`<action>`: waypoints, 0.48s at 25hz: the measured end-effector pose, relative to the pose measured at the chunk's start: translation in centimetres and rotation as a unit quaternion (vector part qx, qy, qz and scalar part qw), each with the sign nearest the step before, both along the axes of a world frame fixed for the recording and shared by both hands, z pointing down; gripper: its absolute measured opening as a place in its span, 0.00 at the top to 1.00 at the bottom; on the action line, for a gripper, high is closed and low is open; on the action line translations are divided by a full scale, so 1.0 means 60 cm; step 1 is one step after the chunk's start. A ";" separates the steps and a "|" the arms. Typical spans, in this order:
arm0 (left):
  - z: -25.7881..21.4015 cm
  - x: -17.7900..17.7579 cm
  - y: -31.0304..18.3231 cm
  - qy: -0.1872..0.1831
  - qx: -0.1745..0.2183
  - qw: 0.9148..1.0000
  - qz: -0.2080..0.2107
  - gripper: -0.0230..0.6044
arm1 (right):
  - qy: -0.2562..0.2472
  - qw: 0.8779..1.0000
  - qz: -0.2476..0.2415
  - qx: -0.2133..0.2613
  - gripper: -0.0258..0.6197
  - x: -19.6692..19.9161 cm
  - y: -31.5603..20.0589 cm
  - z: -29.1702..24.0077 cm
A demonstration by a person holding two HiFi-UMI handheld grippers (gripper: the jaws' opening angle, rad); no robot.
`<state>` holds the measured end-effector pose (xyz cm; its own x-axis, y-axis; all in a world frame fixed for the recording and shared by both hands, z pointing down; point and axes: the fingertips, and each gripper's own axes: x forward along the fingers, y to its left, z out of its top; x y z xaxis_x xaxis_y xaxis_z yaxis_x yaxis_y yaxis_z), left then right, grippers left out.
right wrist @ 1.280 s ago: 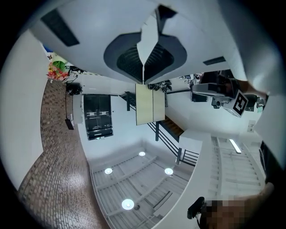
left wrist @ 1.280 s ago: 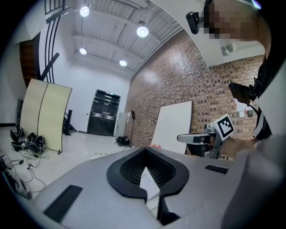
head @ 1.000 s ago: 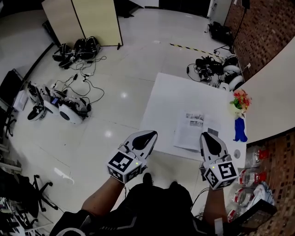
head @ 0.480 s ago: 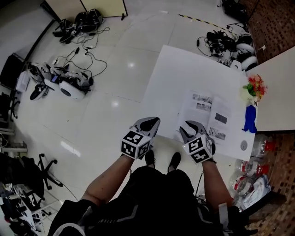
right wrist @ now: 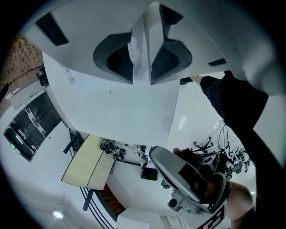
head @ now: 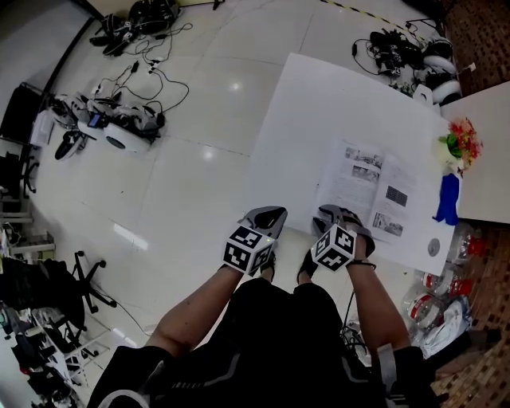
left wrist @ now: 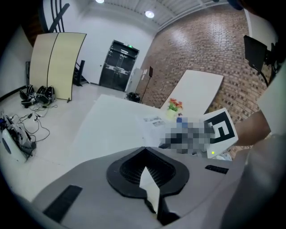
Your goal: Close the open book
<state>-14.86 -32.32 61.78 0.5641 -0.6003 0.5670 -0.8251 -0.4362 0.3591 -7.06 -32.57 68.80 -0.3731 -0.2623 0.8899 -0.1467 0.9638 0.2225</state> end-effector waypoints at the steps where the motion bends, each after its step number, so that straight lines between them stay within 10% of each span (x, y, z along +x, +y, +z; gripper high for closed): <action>1: 0.001 0.000 0.000 0.000 -0.001 1.000 0.001 0.97 | 0.005 1.000 -0.004 -0.001 0.83 0.001 0.001 0.005; 12: 0.001 0.011 0.007 0.008 -0.002 1.000 0.017 0.97 | 0.007 1.000 -0.003 -0.029 0.83 0.002 -0.001 0.010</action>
<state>-14.21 -31.90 61.82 0.5928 -0.5790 0.5597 -0.8042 -0.4626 0.3732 -6.94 -32.66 69.40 -0.3625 -0.2080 0.9085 -0.1388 0.9760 0.1681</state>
